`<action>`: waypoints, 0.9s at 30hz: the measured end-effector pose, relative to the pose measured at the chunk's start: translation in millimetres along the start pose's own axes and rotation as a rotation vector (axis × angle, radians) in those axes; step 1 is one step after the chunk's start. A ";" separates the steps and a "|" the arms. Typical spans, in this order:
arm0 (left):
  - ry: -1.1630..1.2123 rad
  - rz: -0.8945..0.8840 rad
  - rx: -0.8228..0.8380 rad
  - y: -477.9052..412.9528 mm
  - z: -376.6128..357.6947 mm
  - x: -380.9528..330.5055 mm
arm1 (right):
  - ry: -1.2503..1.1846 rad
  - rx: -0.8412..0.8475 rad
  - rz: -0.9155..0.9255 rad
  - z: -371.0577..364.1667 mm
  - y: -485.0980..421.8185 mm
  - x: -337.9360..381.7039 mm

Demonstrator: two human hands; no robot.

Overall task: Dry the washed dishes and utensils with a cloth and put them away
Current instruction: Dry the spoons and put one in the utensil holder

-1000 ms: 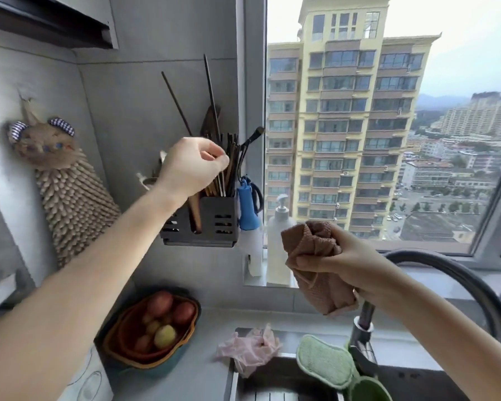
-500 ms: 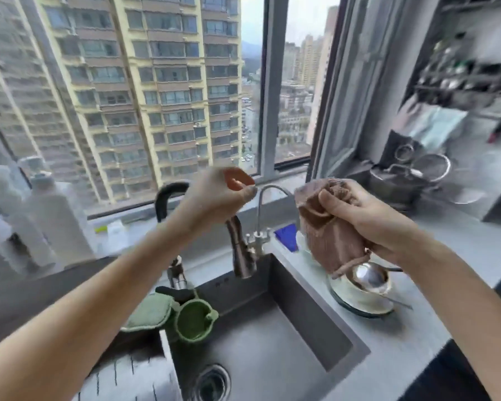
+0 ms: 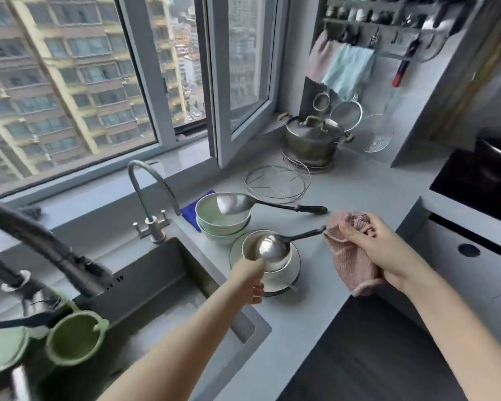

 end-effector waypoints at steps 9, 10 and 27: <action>1.045 0.413 0.077 -39.4 -36.1 21.5 | -0.017 0.093 -0.093 -10.9 -25.7 -39.1; 1.041 0.428 0.061 -39.0 -31.9 24.2 | -0.012 0.102 -0.099 -14.2 -26.7 -40.9; -0.062 -0.405 -0.310 82.9 71.1 0.6 | -0.482 0.009 -0.229 -182.6 -7.4 -72.7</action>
Point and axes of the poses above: each hand's wrist, its own y-axis away from the middle knuckle, its own z-axis out of the back of the hand, x = y × z, the point moved 6 cm from there along -y, towards the middle knuckle, and after that the axes turned 4 degrees about -y, right-handed, at the moved point
